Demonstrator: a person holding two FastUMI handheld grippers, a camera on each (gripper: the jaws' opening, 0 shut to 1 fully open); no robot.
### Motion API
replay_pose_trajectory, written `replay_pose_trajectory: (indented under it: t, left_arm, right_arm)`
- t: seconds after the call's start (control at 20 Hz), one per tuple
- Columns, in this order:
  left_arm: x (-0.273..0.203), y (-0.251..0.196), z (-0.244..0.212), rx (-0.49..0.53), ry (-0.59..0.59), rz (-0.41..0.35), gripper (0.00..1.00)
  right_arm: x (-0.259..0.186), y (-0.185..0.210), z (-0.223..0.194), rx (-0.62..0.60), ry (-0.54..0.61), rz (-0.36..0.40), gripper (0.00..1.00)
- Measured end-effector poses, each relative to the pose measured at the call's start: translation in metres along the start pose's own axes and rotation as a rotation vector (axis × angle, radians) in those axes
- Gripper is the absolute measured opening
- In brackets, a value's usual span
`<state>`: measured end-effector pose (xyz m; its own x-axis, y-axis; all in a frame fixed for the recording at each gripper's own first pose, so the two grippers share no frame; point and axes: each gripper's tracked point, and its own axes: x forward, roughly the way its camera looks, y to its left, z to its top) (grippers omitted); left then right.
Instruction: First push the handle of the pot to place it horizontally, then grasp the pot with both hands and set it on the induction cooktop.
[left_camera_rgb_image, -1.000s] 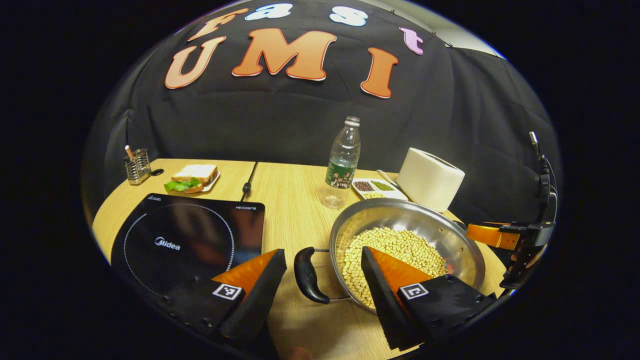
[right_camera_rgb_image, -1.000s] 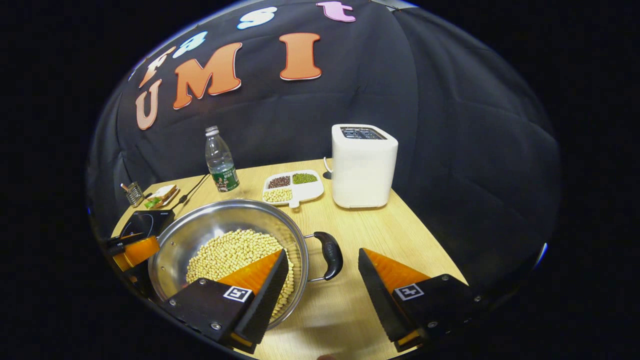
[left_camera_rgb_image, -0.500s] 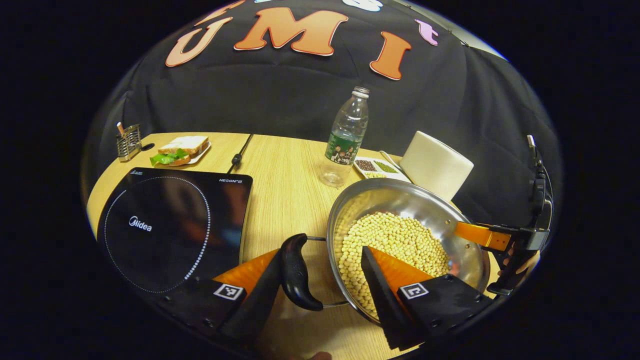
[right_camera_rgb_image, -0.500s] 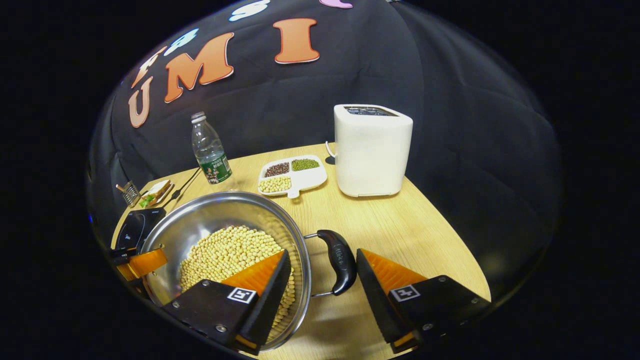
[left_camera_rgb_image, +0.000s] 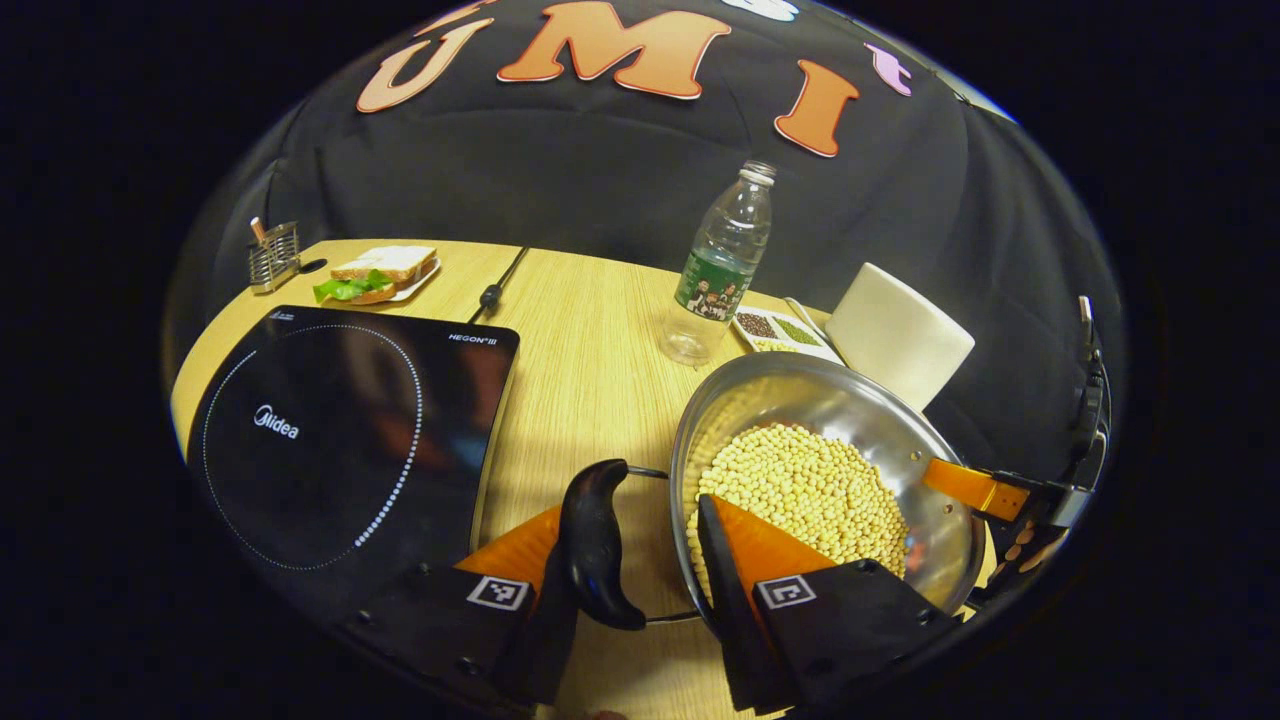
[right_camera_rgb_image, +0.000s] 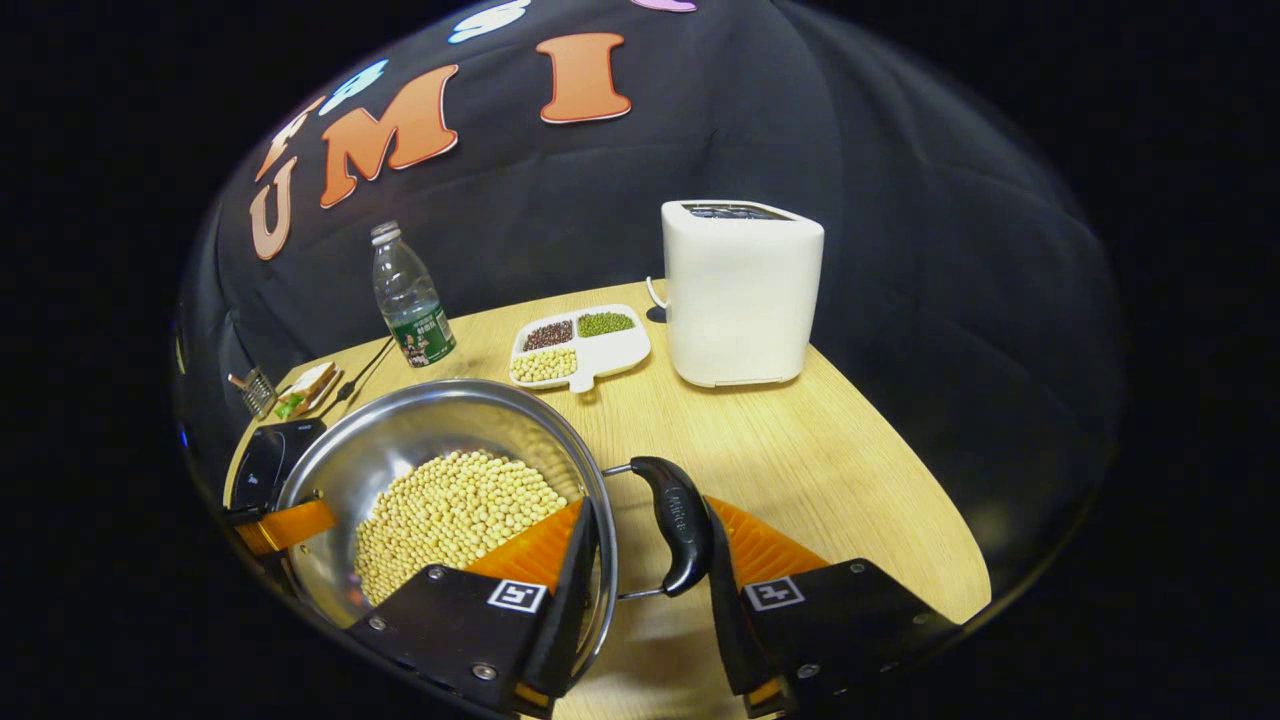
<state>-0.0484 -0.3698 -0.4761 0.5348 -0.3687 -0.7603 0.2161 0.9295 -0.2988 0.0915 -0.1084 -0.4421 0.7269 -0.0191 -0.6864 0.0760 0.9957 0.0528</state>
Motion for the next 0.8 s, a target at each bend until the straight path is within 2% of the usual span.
replay_pose_trajectory:
  t: [0.05, 0.1, 0.15, 0.3, 0.35, 0.45, 0.8]
  left_arm:
    - [0.001, 0.0, 0.001, -0.003, -0.002, 0.01, 0.69]
    - [-0.004, 0.002, -0.006, 0.015, 0.044, 0.023, 0.65]
    - [-0.009, 0.003, -0.009, 0.017, 0.054, 0.027, 0.66]
    - [-0.027, -0.002, 0.008, 0.015, 0.014, 0.0, 0.67]
    - [-0.034, -0.003, 0.016, 0.02, -0.011, -0.007, 0.64]
    - [-0.049, -0.001, 0.028, 0.028, -0.034, -0.011, 0.67]
    - [-0.087, 0.024, 0.069, 0.015, -0.093, -0.008, 0.65]
  right_arm:
    - [-0.003, -0.001, -0.002, 0.01, 0.003, -0.003, 0.56]
    - [-0.006, 0.001, -0.004, 0.035, 0.018, -0.013, 0.49]
    - [-0.01, 0.002, -0.007, 0.054, 0.029, -0.021, 0.52]
    - [-0.039, 0.003, 0.002, 0.052, -0.019, -0.023, 0.5]
    - [-0.046, 0.004, 0.008, 0.06, -0.028, -0.021, 0.5]
    - [-0.058, 0.01, 0.019, 0.074, -0.05, -0.015, 0.5]
    - [-0.093, 0.051, 0.049, 0.084, -0.099, 0.02, 0.5]
